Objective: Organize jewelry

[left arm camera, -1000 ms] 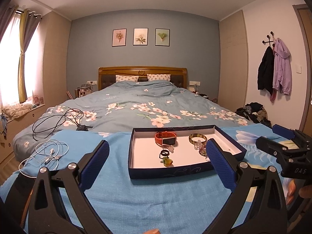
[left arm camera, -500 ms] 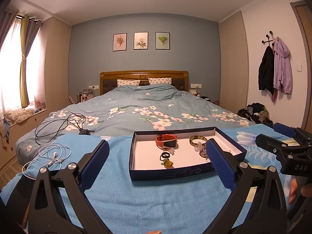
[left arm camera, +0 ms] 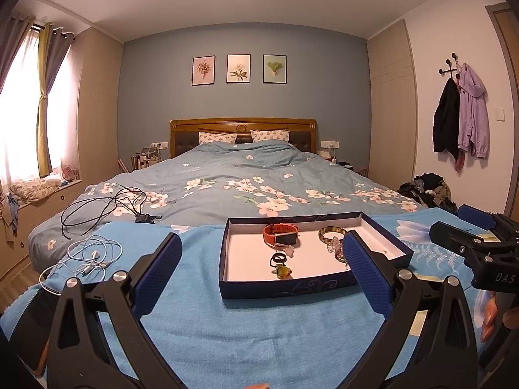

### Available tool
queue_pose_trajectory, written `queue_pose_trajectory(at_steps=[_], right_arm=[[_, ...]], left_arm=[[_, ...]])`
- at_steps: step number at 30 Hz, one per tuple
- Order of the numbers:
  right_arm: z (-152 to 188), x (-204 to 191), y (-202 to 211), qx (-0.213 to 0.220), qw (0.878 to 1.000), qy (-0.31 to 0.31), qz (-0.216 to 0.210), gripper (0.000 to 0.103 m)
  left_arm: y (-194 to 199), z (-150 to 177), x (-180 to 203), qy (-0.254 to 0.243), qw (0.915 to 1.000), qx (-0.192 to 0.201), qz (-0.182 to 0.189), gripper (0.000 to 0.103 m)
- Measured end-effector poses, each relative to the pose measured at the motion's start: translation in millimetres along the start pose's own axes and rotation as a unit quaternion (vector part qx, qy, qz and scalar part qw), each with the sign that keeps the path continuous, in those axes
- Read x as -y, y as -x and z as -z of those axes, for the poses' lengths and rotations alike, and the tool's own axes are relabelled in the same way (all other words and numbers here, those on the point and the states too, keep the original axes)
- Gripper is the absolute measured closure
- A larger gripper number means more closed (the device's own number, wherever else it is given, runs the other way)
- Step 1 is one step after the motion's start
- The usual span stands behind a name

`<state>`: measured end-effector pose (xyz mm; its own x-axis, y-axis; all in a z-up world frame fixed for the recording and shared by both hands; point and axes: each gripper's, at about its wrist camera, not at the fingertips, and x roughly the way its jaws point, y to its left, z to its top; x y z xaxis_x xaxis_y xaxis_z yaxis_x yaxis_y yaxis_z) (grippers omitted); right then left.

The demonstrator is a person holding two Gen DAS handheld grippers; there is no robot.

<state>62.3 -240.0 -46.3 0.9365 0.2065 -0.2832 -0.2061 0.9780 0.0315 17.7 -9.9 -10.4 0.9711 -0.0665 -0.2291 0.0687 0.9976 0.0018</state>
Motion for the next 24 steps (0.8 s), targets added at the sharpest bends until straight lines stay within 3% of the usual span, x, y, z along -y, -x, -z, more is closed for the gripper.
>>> queue_pose_trajectory(at_steps=[24], right_arm=[[1.1,-0.5,-1.4,0.0,1.0,-0.001,-0.001,0.007]], left_arm=[[6.2,2.6,0.1,0.001,0.9999,0.009,-0.007,0.005]])
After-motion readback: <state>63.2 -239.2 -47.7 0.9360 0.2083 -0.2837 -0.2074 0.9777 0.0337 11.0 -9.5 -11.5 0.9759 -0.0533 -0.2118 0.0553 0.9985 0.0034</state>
